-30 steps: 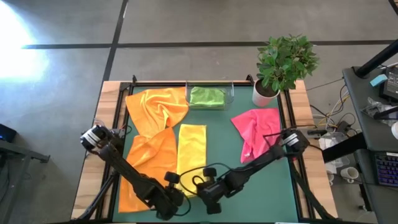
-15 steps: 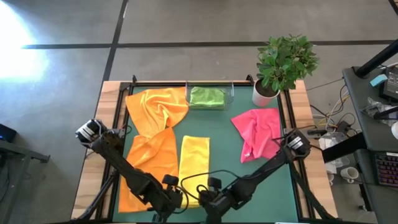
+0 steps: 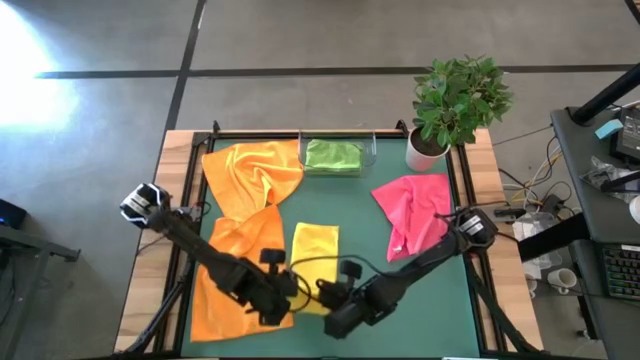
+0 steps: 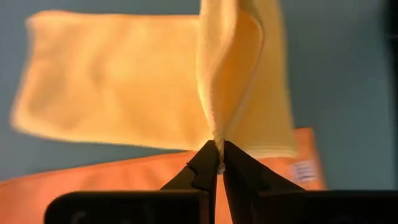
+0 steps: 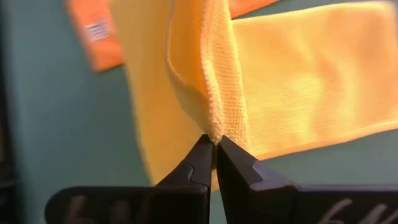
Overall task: Fold microfiber towels
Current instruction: Fold the yellow towel
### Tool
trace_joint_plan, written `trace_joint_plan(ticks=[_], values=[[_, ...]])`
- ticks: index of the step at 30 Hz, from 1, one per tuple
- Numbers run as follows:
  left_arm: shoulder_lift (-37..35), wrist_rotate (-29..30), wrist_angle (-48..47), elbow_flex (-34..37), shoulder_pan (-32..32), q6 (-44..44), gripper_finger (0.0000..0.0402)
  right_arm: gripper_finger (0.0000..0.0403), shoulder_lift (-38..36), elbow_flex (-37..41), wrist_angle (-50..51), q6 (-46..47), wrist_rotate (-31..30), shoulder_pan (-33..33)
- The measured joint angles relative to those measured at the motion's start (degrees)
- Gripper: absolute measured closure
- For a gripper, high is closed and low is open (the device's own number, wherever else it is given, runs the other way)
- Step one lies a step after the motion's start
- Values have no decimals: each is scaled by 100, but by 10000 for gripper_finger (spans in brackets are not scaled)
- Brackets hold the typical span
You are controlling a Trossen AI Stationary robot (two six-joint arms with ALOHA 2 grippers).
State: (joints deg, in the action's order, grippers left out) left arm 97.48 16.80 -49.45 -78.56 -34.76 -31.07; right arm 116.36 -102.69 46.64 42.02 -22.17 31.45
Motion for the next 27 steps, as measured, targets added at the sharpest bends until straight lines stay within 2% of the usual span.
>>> trace_joint_plan(ticks=[5, 10, 20, 27], values=[[-50, 33, -325, 15, 437, 182, 396, 394, 0, 0, 344, -253, -430, -328], [-55, 64, -413, 20, 828, 473, 396, 394, 0, 0, 529, -539, -531, -603], [-88, 474, -874, 116, 1569, 830, 396, 394, 0, 61, 905, -818, -1251, -1056], [-129, 472, -808, 428, 1849, 1212, 396, 394, -2, 236, 1099, -1070, -1302, -1243]])
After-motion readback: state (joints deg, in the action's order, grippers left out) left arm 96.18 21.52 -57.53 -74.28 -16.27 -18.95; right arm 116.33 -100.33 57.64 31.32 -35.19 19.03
